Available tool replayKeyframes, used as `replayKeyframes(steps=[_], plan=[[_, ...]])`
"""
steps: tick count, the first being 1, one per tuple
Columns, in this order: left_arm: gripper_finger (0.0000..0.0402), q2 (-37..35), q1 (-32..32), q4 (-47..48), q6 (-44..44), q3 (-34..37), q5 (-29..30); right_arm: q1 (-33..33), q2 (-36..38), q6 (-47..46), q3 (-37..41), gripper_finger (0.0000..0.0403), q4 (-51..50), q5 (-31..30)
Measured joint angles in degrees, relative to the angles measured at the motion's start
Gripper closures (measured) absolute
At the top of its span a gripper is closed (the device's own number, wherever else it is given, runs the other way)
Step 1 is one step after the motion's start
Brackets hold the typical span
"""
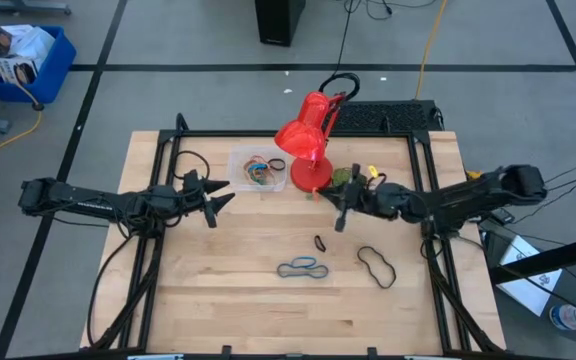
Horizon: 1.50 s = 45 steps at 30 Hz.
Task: Pick and place rubber bands into bin
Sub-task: Put the orange rubber band into the transparent bin
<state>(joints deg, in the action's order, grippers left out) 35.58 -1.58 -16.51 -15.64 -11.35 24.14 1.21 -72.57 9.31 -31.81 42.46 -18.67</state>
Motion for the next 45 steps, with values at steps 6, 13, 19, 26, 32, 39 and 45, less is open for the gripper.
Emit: replayKeyframes(steps=[6, 13, 19, 26, 32, 39, 45], plan=[[0.0178, 0.02, 0.0, 0.01, 0.02, 0.0, -0.02, -4.93, -9.08, -1.49, -0.02, 0.0403, 14.38, 8.2], [0.0179, 0.0, 0.0, 0.0, 0.03, 0.0, -0.02, -8.11, -18.59, -1.29, -5.88, 0.0403, 17.31, 11.5], [0.0178, 0.02, 0.0, 0.02, 0.15, 0.0, -0.02, -9.38, -25.64, 0.42, -13.42, 0.0403, 15.83, 12.81], [0.0178, 0.02, 0.0, 0.13, 0.17, 0.0, -0.04, -12.15, -32.76, 0.78, -20.49, 0.0403, 14.93, 12.83], [0.0178, 0.02, 0.0, 0.25, 0.22, 0.0, -0.04, -14.29, -37.02, 0.41, -25.73, 0.0403, 10.88, 12.77], [0.0178, 0.01, 0.0, 0.63, 0.33, 0.0, -0.04, -16.57, -41.65, 0.38, -29.91, 0.0403, 6.99, 12.64], [0.0179, 0.0, 0.0, 0.64, 0.48, 0.0, -0.06, -18.19, -43.74, -1.46, -30.45, 0.0403, 3.96, 12.43]])
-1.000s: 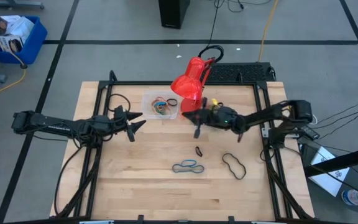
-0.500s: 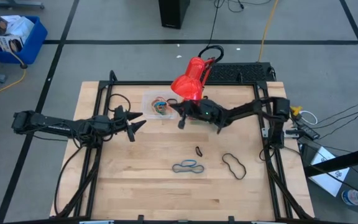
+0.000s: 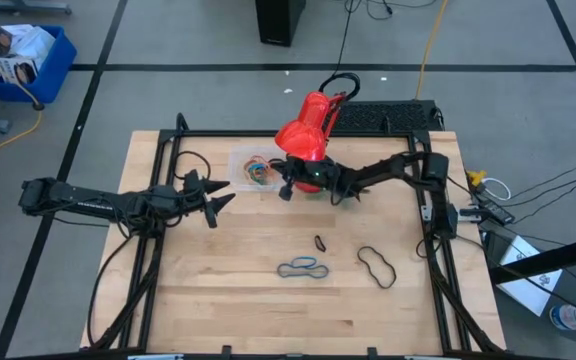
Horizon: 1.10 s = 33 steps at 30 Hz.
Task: Pick and place rubber bands into bin
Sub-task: Put the orange rubber band into the transparent bin, then put the left black rubber band into the transparent bin
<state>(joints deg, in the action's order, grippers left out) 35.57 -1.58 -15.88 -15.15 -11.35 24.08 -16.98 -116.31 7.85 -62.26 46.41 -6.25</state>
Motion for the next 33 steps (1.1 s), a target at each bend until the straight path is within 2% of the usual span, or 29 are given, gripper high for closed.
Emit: replayKeyframes(steps=[12, 27, 33], plan=[[0.0178, 0.0, 0.0, 0.38, 0.02, 0.0, 0.09, -0.59, -0.77, -1.37, 0.04, 0.0389, -0.85, 0.29], [0.0178, 0.0, 0.0, 0.81, 0.0, 0.0, 0.39, -0.58, -0.56, -1.33, 0.07, 0.0284, -2.17, 0.12], [0.0178, 0.0, 0.0, 0.81, -0.07, 0.0, 0.39, 0.93, 1.16, -4.17, 0.54, 0.0262, -3.24, 0.42]])
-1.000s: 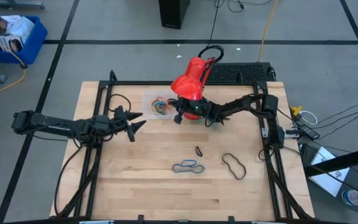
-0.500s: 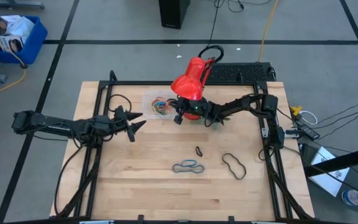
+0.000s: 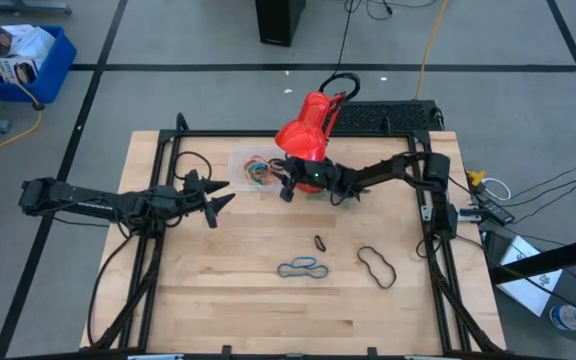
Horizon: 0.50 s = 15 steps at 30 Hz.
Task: Pick and place rubber bands into bin
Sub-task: Put the left black rubber band into the transparent bin
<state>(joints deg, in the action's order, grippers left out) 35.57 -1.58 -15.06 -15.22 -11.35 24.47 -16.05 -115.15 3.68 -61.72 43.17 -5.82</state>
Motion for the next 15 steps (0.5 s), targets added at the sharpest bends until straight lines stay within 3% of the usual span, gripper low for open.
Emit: replayKeyframes(steps=[4, 10, 15], plan=[[0.0178, 0.0, 0.02, 0.03, -0.02, 0.0, -0.09, 2.43, 4.46, 3.29, 2.82, 0.0259, -1.93, 0.08], [0.0178, 0.02, 0.02, 0.06, -0.24, 0.0, -0.39, 8.06, 14.61, 12.23, 10.16, 0.0259, -13.53, 0.09], [0.0178, 0.0, 0.01, 0.03, -0.24, 0.0, -0.39, 13.0, 23.26, 10.1, 17.4, 0.0259, -21.9, 0.09]])
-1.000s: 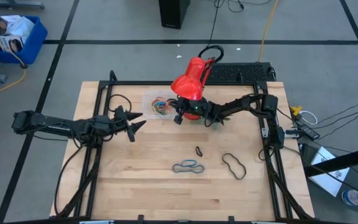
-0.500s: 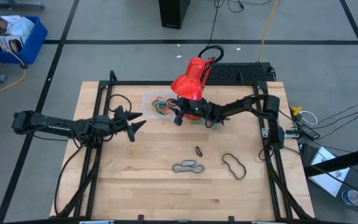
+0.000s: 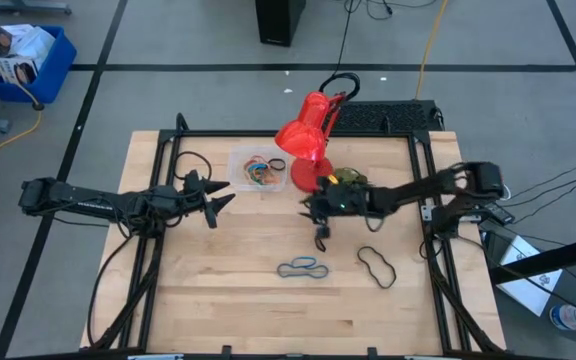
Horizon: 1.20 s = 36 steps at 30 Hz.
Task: Pick and place rubber bands into bin
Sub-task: Put the left black rubber band into the transparent bin
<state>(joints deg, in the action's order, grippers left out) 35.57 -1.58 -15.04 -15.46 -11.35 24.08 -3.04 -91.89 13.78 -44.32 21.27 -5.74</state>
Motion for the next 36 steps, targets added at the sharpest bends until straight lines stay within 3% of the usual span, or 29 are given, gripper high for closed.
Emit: replayKeyframes(steps=[8, 11, 17, 24, 36], plan=[[0.0179, 0.0, 0.01, 0.01, 0.0, 0.0, 0.0, 7.77, 8.51, -11.71, 6.56, 0.0263, -6.95, -0.23], [0.0179, 0.0, 0.0, 0.0, 0.0, 0.0, 0.0, 10.85, 8.57, -12.44, 5.2, 0.027, -11.68, -1.19], [0.0178, 0.0, 0.01, -0.01, -0.8, 0.0, -0.02, 14.56, 8.49, -13.18, -2.29, 0.0281, -27.97, -9.23], [0.0178, 0.01, -0.01, 0.01, -1.4, 0.0, -0.02, 14.79, 8.34, -26.42, -3.21, 0.0282, -30.5, -8.96], [0.0179, 0.0, 0.0, -0.03, -1.53, 0.0, -0.02, 15.93, 2.98, -30.05, -3.25, 0.0283, -28.16, -5.94]])
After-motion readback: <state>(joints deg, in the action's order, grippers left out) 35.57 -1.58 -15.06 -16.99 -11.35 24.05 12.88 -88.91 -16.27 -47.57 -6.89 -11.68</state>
